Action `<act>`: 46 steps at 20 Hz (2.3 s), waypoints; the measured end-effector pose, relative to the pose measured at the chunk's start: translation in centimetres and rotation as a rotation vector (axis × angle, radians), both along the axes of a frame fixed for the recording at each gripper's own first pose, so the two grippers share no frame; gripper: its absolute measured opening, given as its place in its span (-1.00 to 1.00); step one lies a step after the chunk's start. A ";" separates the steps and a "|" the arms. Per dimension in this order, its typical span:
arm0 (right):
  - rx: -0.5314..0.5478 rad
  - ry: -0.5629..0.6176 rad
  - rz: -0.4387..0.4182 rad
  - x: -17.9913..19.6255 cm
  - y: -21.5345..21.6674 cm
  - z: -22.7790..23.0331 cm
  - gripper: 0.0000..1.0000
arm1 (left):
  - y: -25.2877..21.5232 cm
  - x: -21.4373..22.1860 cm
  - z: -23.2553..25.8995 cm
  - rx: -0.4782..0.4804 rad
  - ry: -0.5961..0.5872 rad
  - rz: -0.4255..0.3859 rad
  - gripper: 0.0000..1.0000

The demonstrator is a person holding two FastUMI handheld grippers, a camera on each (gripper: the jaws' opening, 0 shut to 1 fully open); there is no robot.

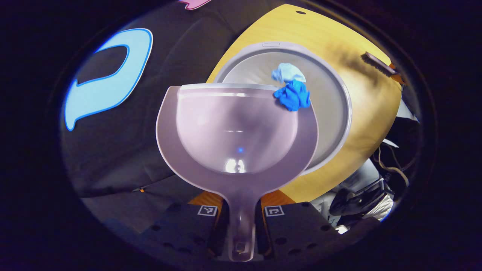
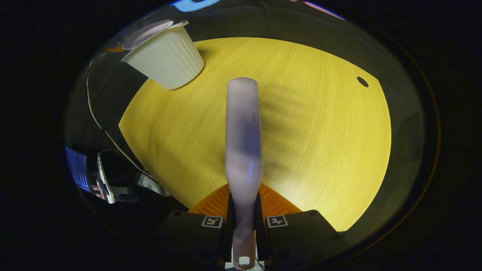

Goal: Pick up the small broom and dustpan from the desktop, sweep the trash into the dustpan with the broom, and then empty the trash into the garbage bin.

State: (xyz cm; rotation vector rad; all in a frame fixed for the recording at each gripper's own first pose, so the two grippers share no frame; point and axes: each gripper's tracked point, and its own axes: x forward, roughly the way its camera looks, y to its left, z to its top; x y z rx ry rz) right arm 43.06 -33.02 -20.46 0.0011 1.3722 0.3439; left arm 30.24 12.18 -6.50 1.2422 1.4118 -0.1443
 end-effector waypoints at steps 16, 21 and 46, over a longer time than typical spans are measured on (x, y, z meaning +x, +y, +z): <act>0.007 -0.032 -0.217 0.7 1.0 0.9 -0.45 | -7.6 -4.0 -2.9 -0.576 -0.329 0.040 -0.42; -0.003 -0.056 -0.310 1.5 1.0 1.4 -0.46 | -15.7 -6.9 -6.6 -0.915 -0.363 0.056 -0.41; -0.160 0.117 -0.372 4.6 -0.7 1.8 -0.45 | -22.2 -16.1 -21.3 -0.869 -0.235 0.683 -0.41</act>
